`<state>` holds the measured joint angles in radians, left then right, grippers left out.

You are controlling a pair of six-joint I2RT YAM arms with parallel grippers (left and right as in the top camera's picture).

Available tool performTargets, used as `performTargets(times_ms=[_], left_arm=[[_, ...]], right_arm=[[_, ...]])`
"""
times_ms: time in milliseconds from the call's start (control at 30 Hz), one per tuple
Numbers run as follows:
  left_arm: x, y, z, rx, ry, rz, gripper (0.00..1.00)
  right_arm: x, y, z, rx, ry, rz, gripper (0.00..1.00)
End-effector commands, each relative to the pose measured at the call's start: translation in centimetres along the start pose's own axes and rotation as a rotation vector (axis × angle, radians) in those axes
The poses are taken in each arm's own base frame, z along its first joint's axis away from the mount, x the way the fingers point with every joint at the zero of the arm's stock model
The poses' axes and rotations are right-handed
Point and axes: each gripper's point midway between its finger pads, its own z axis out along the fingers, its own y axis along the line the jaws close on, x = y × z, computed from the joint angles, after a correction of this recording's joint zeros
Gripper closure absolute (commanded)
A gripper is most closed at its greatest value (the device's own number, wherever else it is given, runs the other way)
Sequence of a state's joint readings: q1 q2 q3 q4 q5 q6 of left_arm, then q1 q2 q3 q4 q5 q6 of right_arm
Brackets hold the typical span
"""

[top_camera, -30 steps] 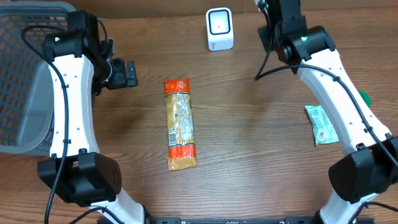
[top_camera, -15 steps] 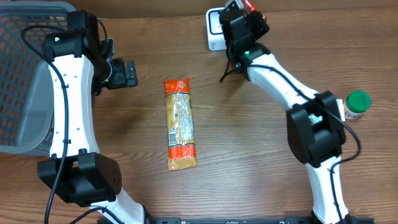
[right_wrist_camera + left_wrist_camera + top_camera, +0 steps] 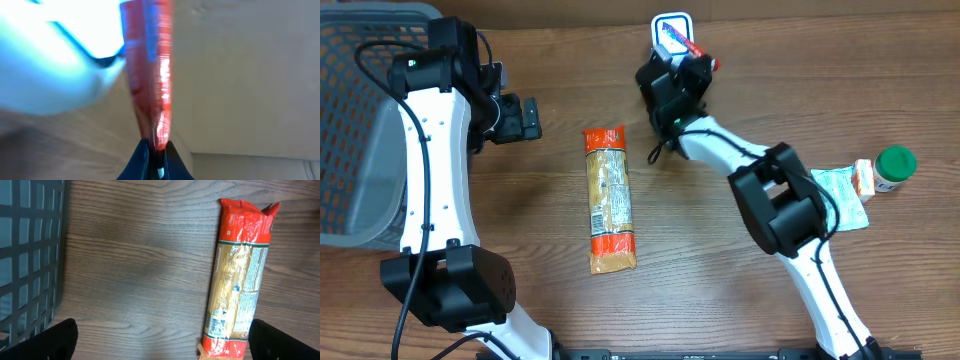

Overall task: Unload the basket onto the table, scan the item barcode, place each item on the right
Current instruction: 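Hold the red strip under the scanner with the right gripper, then carry the red strip right and release it beside the jar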

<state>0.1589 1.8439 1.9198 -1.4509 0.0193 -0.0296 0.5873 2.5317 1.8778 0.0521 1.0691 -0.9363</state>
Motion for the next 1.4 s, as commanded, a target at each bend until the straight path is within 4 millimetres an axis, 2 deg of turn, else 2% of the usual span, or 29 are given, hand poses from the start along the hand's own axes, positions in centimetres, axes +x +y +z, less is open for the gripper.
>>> performTargets(times_ms=[0, 167, 367, 700, 767, 867, 967, 1167, 1267, 1367], left_arm=[[-0.3, -0.2, -1.4, 0.005, -0.043, 0.011, 0.0], [-0.3, -0.2, -1.4, 0.005, -0.043, 0.011, 0.0], [-0.3, -0.2, -1.4, 0.005, -0.043, 0.011, 0.0], [-0.3, -0.2, -1.4, 0.005, -0.043, 0.011, 0.0], [-0.3, -0.2, -1.4, 0.005, -0.043, 0.011, 0.0], [-0.3, -0.2, -1.4, 0.005, -0.043, 0.011, 0.0], [-0.3, -0.2, -1.4, 0.005, -0.043, 0.011, 0.0], [-0.3, -0.2, -1.4, 0.005, -0.043, 0.011, 0.0], [-0.3, -0.2, -1.4, 0.005, -0.043, 0.011, 0.0], [-0.3, -0.2, -1.4, 0.005, -0.043, 0.011, 0.0]], right_arm=[[1.5, 1.0, 0.7, 0.033, 0.063, -0.062, 0.96], [2.2, 0.9, 0.8, 0.065, 0.103, -0.089, 0.96], [1.8, -0.5, 0.7, 0.112, 0.106, -0.103, 0.96], [1.3, -0.2, 0.4, 0.104, 0.09, -0.12, 0.96], [1.1, -0.7, 0.3, 0.11, 0.083, -0.08, 0.97], [0.7, -2.3, -0.1, 0.123, 0.073, -0.008, 0.97], [0.1, -4.7, -0.8, 0.139, 0.059, 0.045, 0.97], [-0.6, -10.7, -2.8, 0.144, 0.023, 0.165, 0.97], [-0.6, -12.3, -4.2, 0.047, -0.02, 0.213, 0.97], [-0.7, -12.3, -6.4, -0.161, -0.09, 0.29, 0.97]])
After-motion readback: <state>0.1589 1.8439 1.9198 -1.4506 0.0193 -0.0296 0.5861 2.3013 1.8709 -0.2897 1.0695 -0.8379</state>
